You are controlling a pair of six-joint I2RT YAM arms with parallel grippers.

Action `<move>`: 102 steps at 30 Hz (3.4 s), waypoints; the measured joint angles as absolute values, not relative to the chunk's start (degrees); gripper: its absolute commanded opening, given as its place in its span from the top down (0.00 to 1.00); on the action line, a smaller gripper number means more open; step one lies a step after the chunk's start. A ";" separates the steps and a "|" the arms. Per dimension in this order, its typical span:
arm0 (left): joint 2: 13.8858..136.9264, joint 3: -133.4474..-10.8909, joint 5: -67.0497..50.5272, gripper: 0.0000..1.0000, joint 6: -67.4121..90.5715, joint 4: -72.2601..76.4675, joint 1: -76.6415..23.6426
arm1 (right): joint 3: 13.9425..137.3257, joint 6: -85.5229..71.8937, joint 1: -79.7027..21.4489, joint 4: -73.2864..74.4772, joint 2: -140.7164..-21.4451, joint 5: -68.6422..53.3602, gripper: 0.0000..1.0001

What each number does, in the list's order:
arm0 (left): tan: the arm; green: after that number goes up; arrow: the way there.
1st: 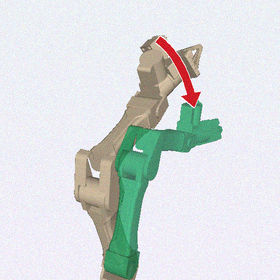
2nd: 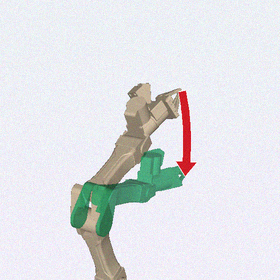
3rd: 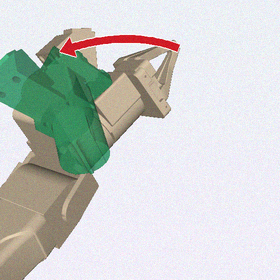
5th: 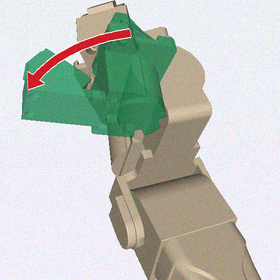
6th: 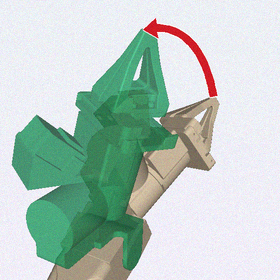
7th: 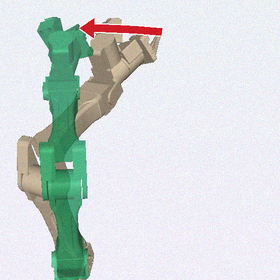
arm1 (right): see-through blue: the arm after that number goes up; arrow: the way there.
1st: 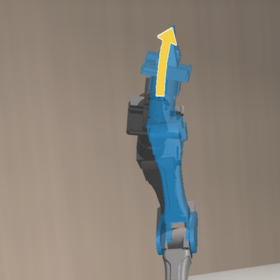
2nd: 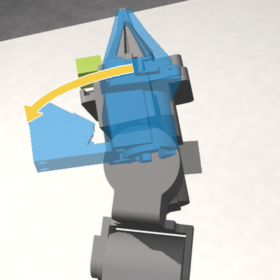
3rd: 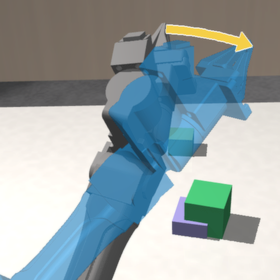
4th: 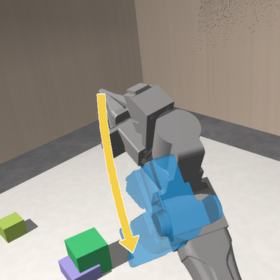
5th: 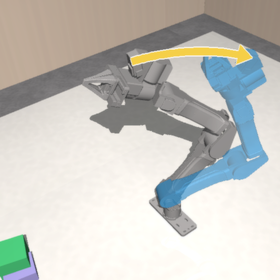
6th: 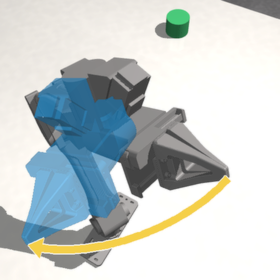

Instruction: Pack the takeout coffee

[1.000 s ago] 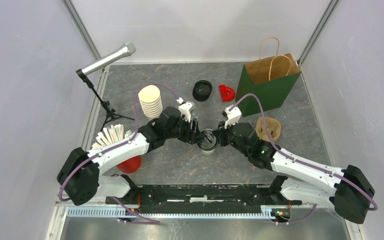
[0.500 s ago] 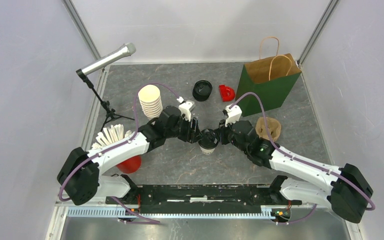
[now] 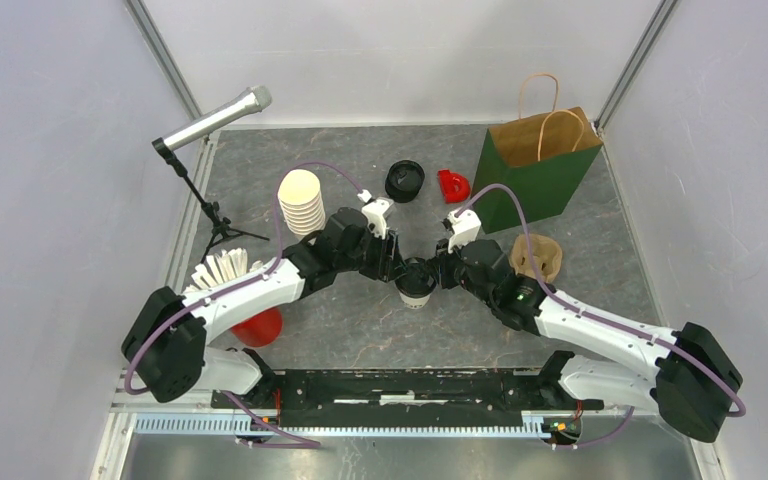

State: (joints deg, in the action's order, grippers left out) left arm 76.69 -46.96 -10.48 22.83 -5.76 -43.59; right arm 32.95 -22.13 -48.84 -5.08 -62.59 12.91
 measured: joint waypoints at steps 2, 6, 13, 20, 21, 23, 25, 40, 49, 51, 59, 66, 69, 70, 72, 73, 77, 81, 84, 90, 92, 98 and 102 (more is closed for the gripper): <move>77.06 -47.07 -10.52 0.49 22.83 -5.56 -43.59 | 32.99 -22.00 -48.77 -5.02 -62.59 12.88 0.74; 77.36 -47.35 -10.52 0.52 22.83 -5.37 -43.64 | 33.85 -21.58 -48.62 -4.21 -62.41 12.88 0.65; 78.04 -47.72 -10.61 0.56 22.83 -4.49 -43.64 | 34.28 -20.53 -48.45 -2.09 -57.43 12.45 0.61; 78.89 -47.72 -11.46 0.57 22.85 -2.81 -43.64 | 34.28 -18.92 -48.18 -3.38 -56.77 5.30 0.70; 79.00 -47.72 -11.77 0.57 22.85 -2.74 -43.64 | 34.28 -18.74 -48.18 -3.88 -57.41 3.70 0.71; 79.05 -47.62 -12.23 0.57 22.87 -2.57 -43.64 | 34.28 -18.74 -48.18 -4.67 -58.96 0.99 0.73; 79.05 -47.51 -12.36 0.57 22.87 -2.37 -43.64 | 34.24 -18.81 -48.21 -5.37 -60.45 -0.91 0.74; 77.87 -46.81 -15.97 0.30 25.06 -2.63 -40.49 | 27.90 -19.86 -48.21 -13.04 -61.56 -1.96 0.77; 76.38 -46.15 -18.13 0.40 25.93 -2.33 -38.52 | 25.91 -19.22 -48.21 -15.59 -60.38 -0.54 0.77; 76.31 -45.47 -18.13 0.43 26.15 -2.20 -38.33 | 25.58 -19.18 -48.14 -15.84 -60.03 -0.16 0.77; 76.64 -43.68 -18.83 0.50 27.83 0.49 -38.26 | 25.23 -19.09 -47.94 -15.97 -59.55 -0.01 0.77; 77.93 -43.40 -18.87 0.58 28.93 2.42 -38.28 | 24.18 -19.07 -47.94 -17.47 -59.40 0.01 0.77; 78.00 -43.05 -18.46 0.60 29.58 2.90 -38.37 | 23.03 -19.20 -47.94 -18.83 -58.78 0.01 0.77; 78.04 -42.96 -18.41 0.60 29.67 3.07 -38.39 | 22.55 -19.22 -47.94 -19.42 -58.57 0.01 0.77; 78.30 -42.89 -18.06 0.62 29.69 3.60 -38.57 | 21.69 -19.27 -47.94 -20.62 -58.24 0.01 0.77; 78.54 -42.89 -17.98 0.62 29.71 3.90 -38.65 | 21.37 -19.27 -47.94 -21.12 -58.17 0.03 0.77; 80.36 -42.57 -17.89 0.66 30.30 7.16 -39.20 | 20.14 -19.62 -47.94 -23.51 -58.17 0.19 0.77; 80.84 -41.23 -17.43 0.68 31.18 10.48 -39.70 | 19.42 -19.88 -47.94 -24.88 -58.08 0.36 0.78; 80.71 -40.32 -16.53 0.67 32.18 12.14 -39.97 | 18.92 -20.27 -47.94 -25.30 -57.60 0.69 0.78; 79.70 -39.90 -16.64 0.52 32.21 12.40 -39.99 | 18.68 -20.97 -47.90 -25.23 -56.93 0.45 0.77; 79.29 -40.29 -16.88 0.49 32.16 10.98 -39.94 | 19.46 -21.21 -47.88 -23.57 -56.71 -0.23 0.77; 79.11 -44.36 -18.06 0.37 31.94 4.71 -39.94 | 22.31 -21.47 -47.83 -17.43 -56.25 -1.50 0.76; 79.11 -47.16 -18.09 0.36 31.62 3.05 -39.94 | 24.77 -21.47 -47.59 -13.91 -56.23 -2.04 0.74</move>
State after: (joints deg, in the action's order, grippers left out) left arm 79.11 -47.16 -18.09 31.62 3.05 -39.94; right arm 24.77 -21.47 -47.59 -13.91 -56.23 -2.04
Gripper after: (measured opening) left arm 0.635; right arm 0.245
